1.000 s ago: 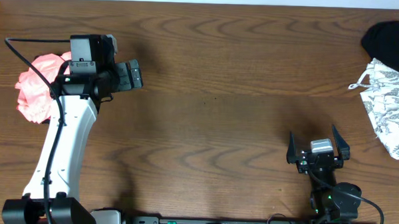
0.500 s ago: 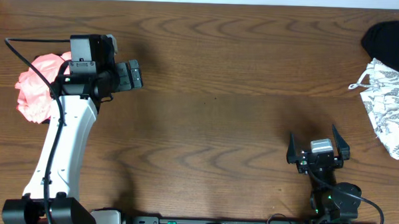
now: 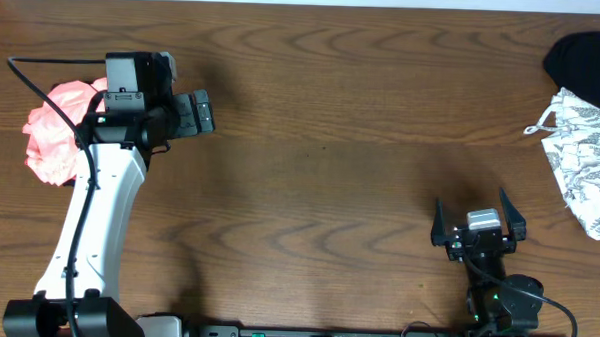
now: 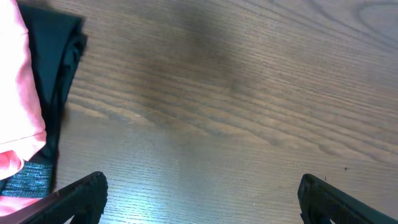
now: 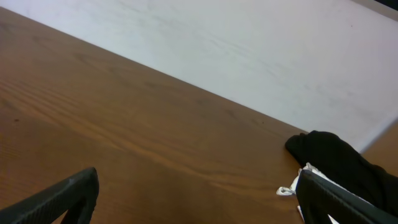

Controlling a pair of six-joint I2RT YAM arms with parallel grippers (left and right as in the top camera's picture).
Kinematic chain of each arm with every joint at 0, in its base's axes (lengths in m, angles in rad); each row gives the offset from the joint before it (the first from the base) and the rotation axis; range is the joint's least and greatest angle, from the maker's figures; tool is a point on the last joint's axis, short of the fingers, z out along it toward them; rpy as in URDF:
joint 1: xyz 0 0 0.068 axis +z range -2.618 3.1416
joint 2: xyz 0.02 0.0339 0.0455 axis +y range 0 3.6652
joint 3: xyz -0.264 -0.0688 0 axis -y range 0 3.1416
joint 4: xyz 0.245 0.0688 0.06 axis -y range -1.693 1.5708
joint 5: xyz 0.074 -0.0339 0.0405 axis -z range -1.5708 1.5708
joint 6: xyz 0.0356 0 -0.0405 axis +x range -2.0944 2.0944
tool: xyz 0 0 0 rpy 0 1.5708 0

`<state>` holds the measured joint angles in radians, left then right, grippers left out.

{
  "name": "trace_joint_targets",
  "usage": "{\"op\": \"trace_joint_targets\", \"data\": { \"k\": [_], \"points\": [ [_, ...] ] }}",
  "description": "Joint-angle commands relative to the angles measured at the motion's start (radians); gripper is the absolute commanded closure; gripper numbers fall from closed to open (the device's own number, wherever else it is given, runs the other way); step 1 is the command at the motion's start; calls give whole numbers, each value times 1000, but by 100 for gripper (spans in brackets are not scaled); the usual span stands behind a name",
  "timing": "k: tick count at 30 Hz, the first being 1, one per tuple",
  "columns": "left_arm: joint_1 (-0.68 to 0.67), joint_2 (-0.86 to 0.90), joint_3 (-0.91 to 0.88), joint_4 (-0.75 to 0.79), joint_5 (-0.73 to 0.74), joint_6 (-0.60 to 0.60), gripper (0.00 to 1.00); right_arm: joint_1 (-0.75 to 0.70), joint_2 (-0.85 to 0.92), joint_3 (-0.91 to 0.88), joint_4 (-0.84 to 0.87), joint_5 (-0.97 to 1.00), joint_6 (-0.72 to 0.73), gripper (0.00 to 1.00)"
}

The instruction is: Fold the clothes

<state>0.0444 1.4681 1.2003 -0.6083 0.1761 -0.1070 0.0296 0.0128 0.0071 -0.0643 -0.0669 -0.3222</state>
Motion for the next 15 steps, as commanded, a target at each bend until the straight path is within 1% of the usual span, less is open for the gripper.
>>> {"op": "trace_joint_targets", "data": {
  "k": [1,5,8,10,15],
  "points": [
    [1,-9,-1,0,-10,10,2,4,-8,-2,-5,3,15,1],
    [4,-65,-7,-5,-89,26,2,4,-8,-2,-5,3,15,1],
    [5,-151,-45,28,-138,25,2,4,-8,-2,-5,3,15,1],
    [5,-206,-93,83,-159,26,2,4,-8,-2,-5,3,15,1],
    [5,-394,-322,245,-189,37,2,4,-8,-2,-5,3,15,1]
  ]
}}
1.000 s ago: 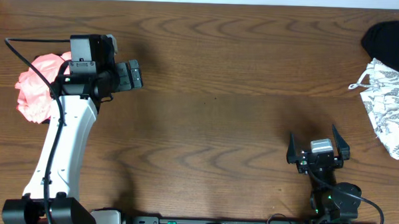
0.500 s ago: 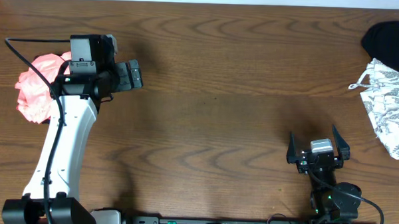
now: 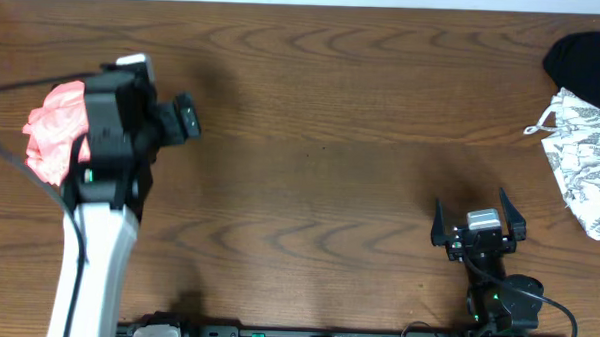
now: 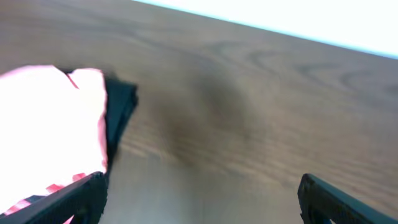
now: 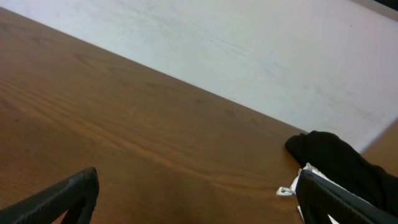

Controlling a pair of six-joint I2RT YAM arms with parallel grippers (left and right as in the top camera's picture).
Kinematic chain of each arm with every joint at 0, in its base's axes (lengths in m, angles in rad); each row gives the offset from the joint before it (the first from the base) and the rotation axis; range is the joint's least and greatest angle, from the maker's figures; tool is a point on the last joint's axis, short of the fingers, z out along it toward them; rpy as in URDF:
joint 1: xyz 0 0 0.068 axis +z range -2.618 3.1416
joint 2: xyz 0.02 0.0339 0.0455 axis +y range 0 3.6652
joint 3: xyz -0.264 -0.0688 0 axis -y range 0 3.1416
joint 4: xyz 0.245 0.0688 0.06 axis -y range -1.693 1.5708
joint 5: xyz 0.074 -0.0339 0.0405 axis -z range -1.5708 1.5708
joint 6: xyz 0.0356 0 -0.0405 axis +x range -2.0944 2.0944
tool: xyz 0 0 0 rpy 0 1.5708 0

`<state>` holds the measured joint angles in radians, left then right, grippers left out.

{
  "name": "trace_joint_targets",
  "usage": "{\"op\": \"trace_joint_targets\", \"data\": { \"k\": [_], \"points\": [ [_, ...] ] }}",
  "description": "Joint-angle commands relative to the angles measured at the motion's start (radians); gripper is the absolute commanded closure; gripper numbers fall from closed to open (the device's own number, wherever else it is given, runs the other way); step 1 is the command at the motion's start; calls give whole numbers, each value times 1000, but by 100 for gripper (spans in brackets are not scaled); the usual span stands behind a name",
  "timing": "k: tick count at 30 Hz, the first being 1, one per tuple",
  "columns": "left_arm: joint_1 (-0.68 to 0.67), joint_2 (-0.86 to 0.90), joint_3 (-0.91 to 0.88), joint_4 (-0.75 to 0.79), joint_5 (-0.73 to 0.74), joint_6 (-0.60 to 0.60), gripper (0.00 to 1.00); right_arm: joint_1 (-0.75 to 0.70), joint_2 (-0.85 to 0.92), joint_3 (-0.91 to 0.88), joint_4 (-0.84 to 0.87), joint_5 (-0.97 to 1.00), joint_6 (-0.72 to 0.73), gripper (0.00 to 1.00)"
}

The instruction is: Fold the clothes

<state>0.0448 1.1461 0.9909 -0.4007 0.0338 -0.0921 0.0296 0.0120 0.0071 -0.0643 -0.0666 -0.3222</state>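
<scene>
A pink garment [image 3: 51,130] lies bunched at the table's left, with a dark garment [image 4: 121,112] under its edge in the left wrist view. My left gripper [image 3: 182,117] hangs open just right of it, nothing between its fingers [image 4: 74,199]. At the far right lie a white patterned garment [image 3: 586,158] and a black one [image 3: 584,60]. My right gripper [image 3: 479,225] rests open near the front edge, well short of them; the black garment [image 5: 339,165] shows ahead of it.
The wooden table [image 3: 332,120] spreads bare between the two piles. The arm bases stand along the front edge. A white wall [image 5: 249,50] backs the far edge.
My left arm has drawn back and tilted up; the gripper sits a little further left and its view now takes in the pink pile and the far edge. The right arm is unmoved.
</scene>
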Motion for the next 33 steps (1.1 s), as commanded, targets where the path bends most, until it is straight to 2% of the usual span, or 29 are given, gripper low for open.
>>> {"op": "trace_joint_targets", "data": {
  "k": [1,6,12,22,29,33],
  "points": [
    [4,-102,-154,67,-47,22,2,4,-7,-2,-5,3,15,1],
    [4,-307,-426,277,-47,29,2,4,-7,-2,-5,3,15,1],
    [4,-523,-639,367,-47,29,2,4,-7,-2,-5,3,15,1],
    [4,-797,-808,393,-47,60,2,4,-7,-2,-5,3,15,1],
    [4,-979,-984,609,-46,73,2,4,-7,-2,-5,3,15,1],
    [3,-1051,-987,586,-50,108,2,4,-7,-2,-5,3,15,1]
  ]
}}
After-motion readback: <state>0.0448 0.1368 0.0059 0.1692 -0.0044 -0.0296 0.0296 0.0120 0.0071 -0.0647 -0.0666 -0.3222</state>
